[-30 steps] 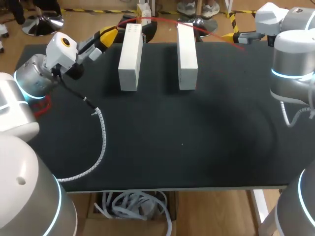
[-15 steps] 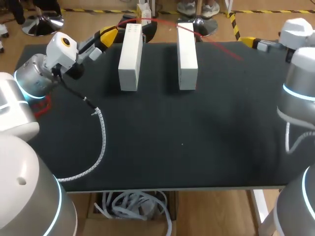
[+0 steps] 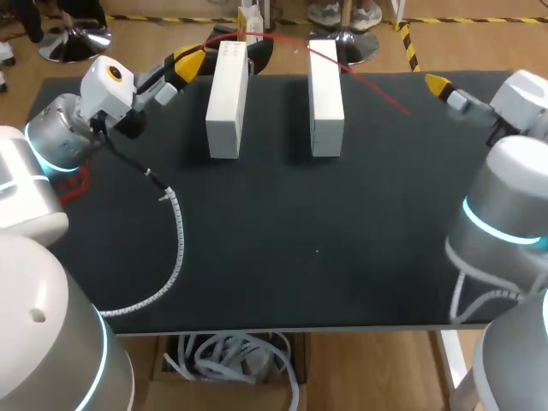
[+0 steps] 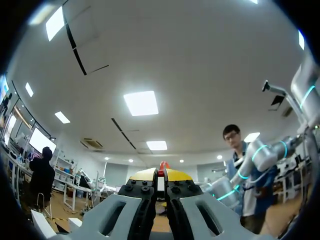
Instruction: Grab the tape and strap the tape.
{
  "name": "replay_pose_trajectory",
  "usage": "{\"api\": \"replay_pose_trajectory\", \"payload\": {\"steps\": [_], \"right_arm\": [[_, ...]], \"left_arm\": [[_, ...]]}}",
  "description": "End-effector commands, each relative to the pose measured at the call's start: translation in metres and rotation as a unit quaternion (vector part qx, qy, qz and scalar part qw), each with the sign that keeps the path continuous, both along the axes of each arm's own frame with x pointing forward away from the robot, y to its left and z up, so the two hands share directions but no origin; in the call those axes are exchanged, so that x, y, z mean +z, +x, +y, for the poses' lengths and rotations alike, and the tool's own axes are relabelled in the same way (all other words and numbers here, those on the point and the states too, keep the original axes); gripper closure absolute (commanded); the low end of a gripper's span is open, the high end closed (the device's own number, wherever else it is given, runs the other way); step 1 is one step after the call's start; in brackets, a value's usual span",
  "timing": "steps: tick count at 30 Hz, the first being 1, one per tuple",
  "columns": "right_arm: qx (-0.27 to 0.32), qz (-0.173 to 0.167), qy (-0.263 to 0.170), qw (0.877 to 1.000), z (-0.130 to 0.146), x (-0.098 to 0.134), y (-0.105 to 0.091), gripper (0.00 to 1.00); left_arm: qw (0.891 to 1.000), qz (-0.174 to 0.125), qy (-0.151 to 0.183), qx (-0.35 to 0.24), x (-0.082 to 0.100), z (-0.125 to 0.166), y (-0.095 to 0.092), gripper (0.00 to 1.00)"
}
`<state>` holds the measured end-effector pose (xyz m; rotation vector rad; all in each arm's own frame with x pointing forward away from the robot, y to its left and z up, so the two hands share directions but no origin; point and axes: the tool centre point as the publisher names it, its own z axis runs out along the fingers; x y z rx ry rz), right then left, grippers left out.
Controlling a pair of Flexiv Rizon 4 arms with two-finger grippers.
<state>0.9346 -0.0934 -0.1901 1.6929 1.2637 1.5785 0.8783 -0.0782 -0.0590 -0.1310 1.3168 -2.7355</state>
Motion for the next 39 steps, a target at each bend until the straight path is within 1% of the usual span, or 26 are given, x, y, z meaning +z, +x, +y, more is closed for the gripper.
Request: {"api": "replay_pose_trajectory", "payload": {"steps": [1,2,7,9,13,15,16,18,39], "right_arm": [[-0.115,-0.115,0.067,0.984,0.012,-0.001,-0.03,0.0],[-0.118,-0.112,0.081,0.983,0.015,-0.001,-0.035,0.0],[-0.146,-0.122,0.128,0.973,0.029,0.0,-0.061,0.0],[-0.156,-0.126,0.149,0.968,0.032,0.001,-0.065,0.0],[-0.174,-0.124,0.204,0.955,0.046,0.002,-0.076,0.0],[-0.168,-0.123,0.228,0.951,0.054,0.003,-0.08,0.0],[-0.154,-0.125,0.24,0.95,0.058,0.004,-0.082,0.0],[-0.133,-0.119,0.25,0.952,0.063,0.004,-0.085,0.0],[-0.133,-0.119,0.25,0.952,0.063,0.004,-0.085,0.0]], "left_arm": [[1.0,-0.001,-0.001,0.0,-0.001,0.0,0.0,1.0],[1.0,-0.001,-0.001,0.0,-0.001,0.0,0.0,1.0],[1.0,-0.001,-0.001,0.0,-0.001,0.0,0.0,1.0],[1.0,-0.001,-0.001,0.0,-0.001,0.0,0.0,1.0],[1.0,-0.001,-0.001,0.0,-0.001,0.0,0.0,1.0],[1.0,-0.001,-0.001,0.0,-0.001,0.0,0.0,1.0],[1.0,-0.001,-0.001,0.0,-0.001,0.0,0.0,1.0],[1.0,-0.001,-0.001,0.0,-0.001,0.0,0.0,1.0],[1.0,-0.001,-0.001,0.0,-0.001,0.0,0.0,1.0]]}}
